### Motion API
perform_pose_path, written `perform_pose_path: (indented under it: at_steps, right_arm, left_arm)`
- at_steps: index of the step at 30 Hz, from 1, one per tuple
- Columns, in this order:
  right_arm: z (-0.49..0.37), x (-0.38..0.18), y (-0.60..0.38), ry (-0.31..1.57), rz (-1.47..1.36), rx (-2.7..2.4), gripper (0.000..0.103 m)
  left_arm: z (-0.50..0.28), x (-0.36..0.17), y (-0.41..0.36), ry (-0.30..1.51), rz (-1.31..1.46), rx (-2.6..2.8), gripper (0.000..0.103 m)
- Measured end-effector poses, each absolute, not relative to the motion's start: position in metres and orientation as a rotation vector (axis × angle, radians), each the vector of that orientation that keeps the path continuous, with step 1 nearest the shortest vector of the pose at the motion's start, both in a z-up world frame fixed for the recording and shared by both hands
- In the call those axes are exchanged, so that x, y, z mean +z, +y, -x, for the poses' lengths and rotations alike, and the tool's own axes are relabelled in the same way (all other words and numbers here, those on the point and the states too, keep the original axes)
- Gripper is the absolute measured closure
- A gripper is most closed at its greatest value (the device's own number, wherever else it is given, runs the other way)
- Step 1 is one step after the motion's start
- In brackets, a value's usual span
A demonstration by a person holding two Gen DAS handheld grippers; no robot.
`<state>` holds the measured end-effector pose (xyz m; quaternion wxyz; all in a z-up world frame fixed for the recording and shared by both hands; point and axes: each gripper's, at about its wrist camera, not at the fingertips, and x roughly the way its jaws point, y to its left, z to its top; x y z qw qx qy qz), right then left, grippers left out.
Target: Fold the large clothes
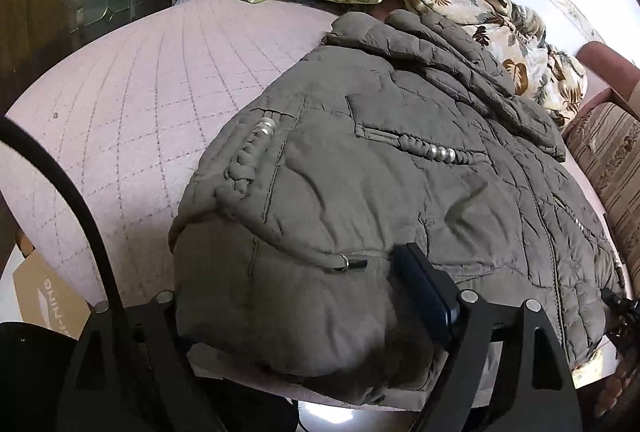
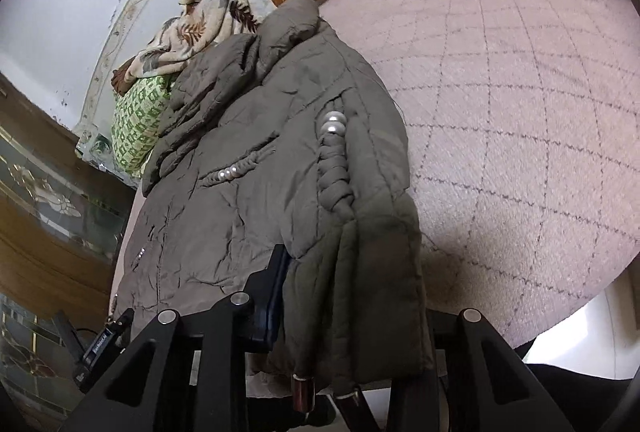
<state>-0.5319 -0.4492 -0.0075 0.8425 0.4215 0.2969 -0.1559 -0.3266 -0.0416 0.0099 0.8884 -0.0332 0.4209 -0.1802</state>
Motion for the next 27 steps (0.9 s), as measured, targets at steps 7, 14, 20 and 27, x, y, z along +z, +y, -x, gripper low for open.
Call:
perform_pose_path:
  at_steps: [7, 14, 20, 27]
  right_arm:
    - [0.533, -0.011, -0.451, 0.604, -0.908, -0.330, 0.069]
    - [0.533, -0.014, -0.459, 0.626, -0.967, -0.312, 0.069]
    - [0.529, -0.011, -0.456, 0.655, -0.933, -0.328, 0.067]
    - [0.522, 0.001, -0.439, 0.680, -0.761, -0.381, 0.076]
  left_arm:
    - [0.326, 0.009, -0.044, 0.871, 0.049, -0.360, 0.019]
    - [0.327, 0.013, -0.043, 0.853, 0.021, -0.332, 0.024]
    - [0.328, 0.015, -0.043, 0.841, -0.003, -0.318, 0.030]
    - [0.331, 0.018, -0.046, 0.818, -0.043, -0.308, 0.037]
